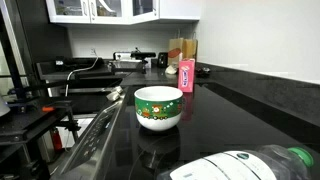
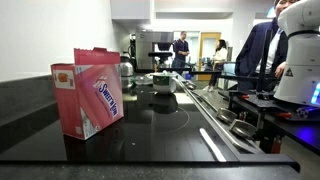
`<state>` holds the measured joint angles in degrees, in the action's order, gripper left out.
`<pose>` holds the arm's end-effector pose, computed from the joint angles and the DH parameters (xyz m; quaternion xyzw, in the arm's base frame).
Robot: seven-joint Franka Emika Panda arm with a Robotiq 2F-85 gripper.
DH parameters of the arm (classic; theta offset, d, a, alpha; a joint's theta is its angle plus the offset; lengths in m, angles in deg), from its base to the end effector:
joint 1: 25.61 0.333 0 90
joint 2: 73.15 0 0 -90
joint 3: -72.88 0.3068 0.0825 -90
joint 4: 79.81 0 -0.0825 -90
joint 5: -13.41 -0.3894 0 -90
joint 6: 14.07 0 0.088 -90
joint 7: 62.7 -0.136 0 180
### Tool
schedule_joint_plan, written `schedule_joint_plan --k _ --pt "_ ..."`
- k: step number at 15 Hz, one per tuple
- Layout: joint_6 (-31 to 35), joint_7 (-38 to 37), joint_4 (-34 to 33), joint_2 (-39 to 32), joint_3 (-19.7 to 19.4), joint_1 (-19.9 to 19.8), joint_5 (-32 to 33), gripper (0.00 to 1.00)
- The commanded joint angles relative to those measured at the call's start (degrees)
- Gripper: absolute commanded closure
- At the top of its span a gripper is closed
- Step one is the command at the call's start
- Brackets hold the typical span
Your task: Move the mug cup to the left
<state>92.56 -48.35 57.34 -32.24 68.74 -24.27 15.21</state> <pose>0.3683 -0.0246 0.5399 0.9898 0.1099 0.0902 0.0045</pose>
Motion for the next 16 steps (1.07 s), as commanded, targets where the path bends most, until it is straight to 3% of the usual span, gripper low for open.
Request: schedule_joint_plan --k 1,16 --pt "-0.1 -0.2 -0.1 0.0 -0.2 0.3 0.1 0.0" --pt "0.6 -0.7 -0.3 -0.9 -0.1 0.1 0.2 0.0"
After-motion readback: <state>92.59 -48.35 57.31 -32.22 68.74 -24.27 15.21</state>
